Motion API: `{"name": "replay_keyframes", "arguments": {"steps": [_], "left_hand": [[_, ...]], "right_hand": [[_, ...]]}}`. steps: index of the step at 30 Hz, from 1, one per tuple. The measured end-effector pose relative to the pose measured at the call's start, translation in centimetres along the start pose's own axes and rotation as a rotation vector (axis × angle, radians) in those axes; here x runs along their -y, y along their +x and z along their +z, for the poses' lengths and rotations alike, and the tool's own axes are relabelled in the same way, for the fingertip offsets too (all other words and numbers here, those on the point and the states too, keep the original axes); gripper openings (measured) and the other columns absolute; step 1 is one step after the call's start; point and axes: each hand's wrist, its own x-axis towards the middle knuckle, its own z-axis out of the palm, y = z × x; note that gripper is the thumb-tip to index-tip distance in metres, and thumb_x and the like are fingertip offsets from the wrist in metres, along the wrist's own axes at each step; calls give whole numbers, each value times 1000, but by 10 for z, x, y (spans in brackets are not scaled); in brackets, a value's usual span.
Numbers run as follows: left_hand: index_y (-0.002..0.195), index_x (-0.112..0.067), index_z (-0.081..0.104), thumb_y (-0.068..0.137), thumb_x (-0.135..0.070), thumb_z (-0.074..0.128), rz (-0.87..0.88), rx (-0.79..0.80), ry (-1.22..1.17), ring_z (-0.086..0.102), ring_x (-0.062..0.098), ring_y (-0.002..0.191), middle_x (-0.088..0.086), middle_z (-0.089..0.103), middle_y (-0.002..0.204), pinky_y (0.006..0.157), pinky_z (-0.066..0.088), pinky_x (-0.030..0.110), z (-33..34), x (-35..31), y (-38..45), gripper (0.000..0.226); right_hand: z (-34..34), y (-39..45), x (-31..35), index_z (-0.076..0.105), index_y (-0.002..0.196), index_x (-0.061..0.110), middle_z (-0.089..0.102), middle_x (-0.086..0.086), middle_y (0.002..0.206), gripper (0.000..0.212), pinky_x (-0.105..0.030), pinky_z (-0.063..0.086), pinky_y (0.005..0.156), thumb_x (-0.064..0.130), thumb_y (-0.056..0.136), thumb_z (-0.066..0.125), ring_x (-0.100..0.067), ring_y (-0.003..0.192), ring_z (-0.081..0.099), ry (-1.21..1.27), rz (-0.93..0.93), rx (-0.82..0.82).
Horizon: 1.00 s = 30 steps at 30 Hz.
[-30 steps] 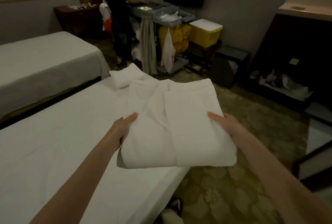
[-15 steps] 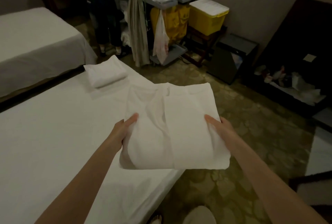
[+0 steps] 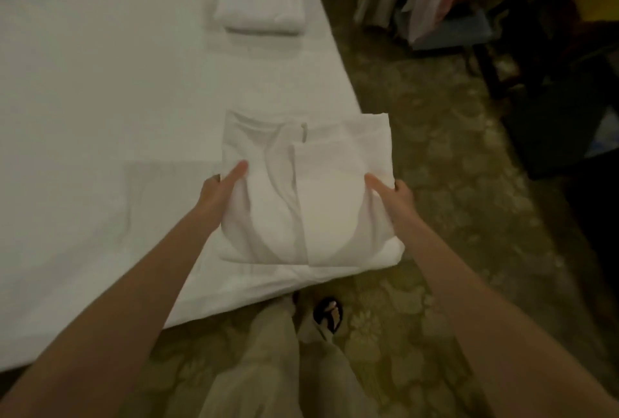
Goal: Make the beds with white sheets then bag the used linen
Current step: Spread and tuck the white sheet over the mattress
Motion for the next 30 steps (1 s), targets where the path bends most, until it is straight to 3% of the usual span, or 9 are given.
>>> {"name": "replay_keyframes", "arguments": {"steps": [3, 8, 10, 11, 14, 16, 18, 21, 30], "left_hand": [[128, -2, 56, 86, -47, 66, -72, -72, 0, 59, 24, 97, 10, 62, 114, 84, 45, 34, 13, 27, 41, 62], [134, 2, 47, 93, -47, 57, -183, -223, 221, 52, 36, 122, 21, 53, 134, 105, 41, 46, 43, 98, 119, 65], [146, 0, 32, 96, -45, 50, -79, -411, 491, 38, 36, 137, 23, 37, 149, 111, 30, 51, 71, 118, 122, 69], [150, -4, 27, 96, -50, 44, 93, -492, 664, 31, 35, 141, 20, 30, 154, 112, 22, 58, 88, 121, 114, 72], [154, -23, 4, 91, -61, 22, 541, -231, 1081, 4, 28, 149, 6, -1, 162, 106, -12, 64, 133, 137, 98, 76], [155, -28, 3, 94, -56, 23, 684, -179, 1223, 6, 29, 148, 5, -5, 163, 107, -3, 70, 148, 150, 114, 70], [153, -31, 12, 94, -54, 27, 710, -195, 1245, 11, 31, 147, 7, 5, 163, 104, 11, 74, 149, 147, 140, 65], [151, -35, 16, 94, -56, 24, 702, -214, 1269, 17, 34, 146, 8, 18, 161, 99, 17, 77, 148, 130, 175, 61], [152, -37, 16, 96, -53, 23, 513, -117, 1390, 8, 38, 148, 6, 8, 163, 98, 12, 79, 165, 132, 202, 59]], "right_hand": [[21, 62, -16, 27, 150, 11, 37, -9, 150, 87, -45, 36, 109, 50, 84, 67, -31, 133, 40, -84, 25, 35], [52, 147, -62, 32, 145, 9, 41, -10, 145, 70, -39, 37, 101, 41, 91, 61, -31, 129, 43, -245, 82, 70], [60, 166, -81, 33, 144, 8, 43, -11, 143, 68, -40, 37, 102, 33, 90, 64, -32, 128, 44, -335, 84, 31], [64, 171, -87, 34, 143, 9, 43, -12, 142, 65, -41, 36, 104, 27, 89, 65, -33, 129, 43, -401, 38, -41], [74, 170, -93, 30, 147, 14, 32, -9, 151, 60, -47, 18, 115, 20, 93, 55, -28, 140, 28, -665, -400, -169], [86, 172, -92, 21, 151, 22, 22, -7, 158, 56, -52, 2, 115, 31, 99, 40, -25, 146, 17, -841, -706, -68], [99, 185, -94, 14, 151, 27, 20, -8, 159, 57, -60, 1, 111, 40, 98, 31, -28, 147, 14, -1012, -843, 32], [113, 214, -101, 13, 153, 30, 11, -5, 161, 59, -63, -1, 109, 49, 97, 20, -28, 148, 8, -1212, -792, 19], [127, 243, -112, 11, 153, 29, 11, -5, 162, 62, -70, 12, 106, 48, 96, 24, -27, 148, 9, -1351, -632, 45]]}}
